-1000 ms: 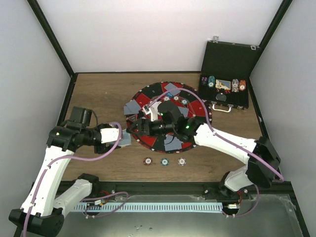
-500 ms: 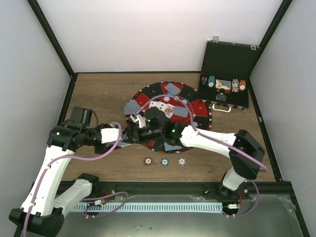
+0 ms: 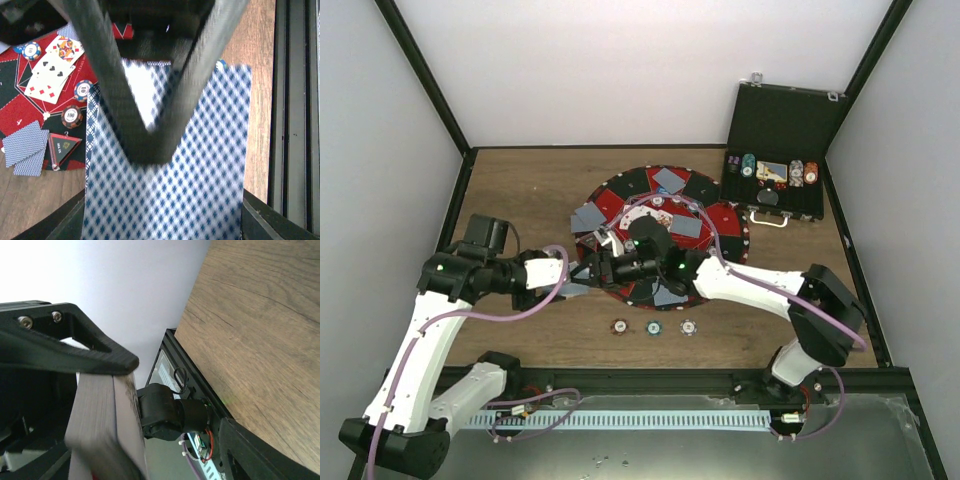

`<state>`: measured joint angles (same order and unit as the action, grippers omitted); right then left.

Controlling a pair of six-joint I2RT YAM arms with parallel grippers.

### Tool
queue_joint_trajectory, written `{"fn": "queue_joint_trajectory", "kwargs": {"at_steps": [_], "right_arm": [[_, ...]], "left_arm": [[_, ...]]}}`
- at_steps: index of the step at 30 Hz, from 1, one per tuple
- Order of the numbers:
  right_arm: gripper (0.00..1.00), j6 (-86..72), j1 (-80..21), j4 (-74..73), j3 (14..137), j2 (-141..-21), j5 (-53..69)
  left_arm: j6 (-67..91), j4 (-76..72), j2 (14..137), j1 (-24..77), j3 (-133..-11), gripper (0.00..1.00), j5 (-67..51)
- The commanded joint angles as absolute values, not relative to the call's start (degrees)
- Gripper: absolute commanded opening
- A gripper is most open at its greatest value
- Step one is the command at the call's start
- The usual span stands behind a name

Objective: Distribute texas hold em gaming equipment

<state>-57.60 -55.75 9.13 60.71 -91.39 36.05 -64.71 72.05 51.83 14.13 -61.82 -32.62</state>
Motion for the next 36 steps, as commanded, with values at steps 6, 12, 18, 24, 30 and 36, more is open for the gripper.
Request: {"fn": "queue_joint_trajectory", "kwargs": {"at_steps": [6, 12, 18, 24, 30, 36], "right_arm": [[0.42, -58.91, -51.9, 7.2, 55.83, -86.93, 34.3], [0.22, -57.11, -51.7, 2.67, 58.31, -85.8, 32.94], [0.01, -56.99, -50.6, 0.45, 56.7, -81.39, 31.83], [0.01, -56.27, -47.93, -2.28, 55.13, -76.77, 31.42], [0.01, -52.19, -36.68, -7.02, 52.84, -72.33, 34.72], [0.01, -41.03, -20.38, -12.52, 53.73, -78.89, 38.09]], "left_arm": [[-65.54, 72.79, 51.83, 14.15, -64.24, 0.04, -35.02], [-65.39, 72.76, 52.38, 14.16, -64.92, 0.04, -35.03], [-65.74, 72.66, 52.28, 14.15, -64.71, 0.04, -33.93], [-66.01, 71.81, 52.29, 14.15, -63.39, 0.04, -33.11], [-65.57, 70.4, 53.76, 14.15, -62.4, 0.04, -31.46], [-64.47, 67.03, 57.92, 14.0, -60.49, 0.04, -28.82]]}}
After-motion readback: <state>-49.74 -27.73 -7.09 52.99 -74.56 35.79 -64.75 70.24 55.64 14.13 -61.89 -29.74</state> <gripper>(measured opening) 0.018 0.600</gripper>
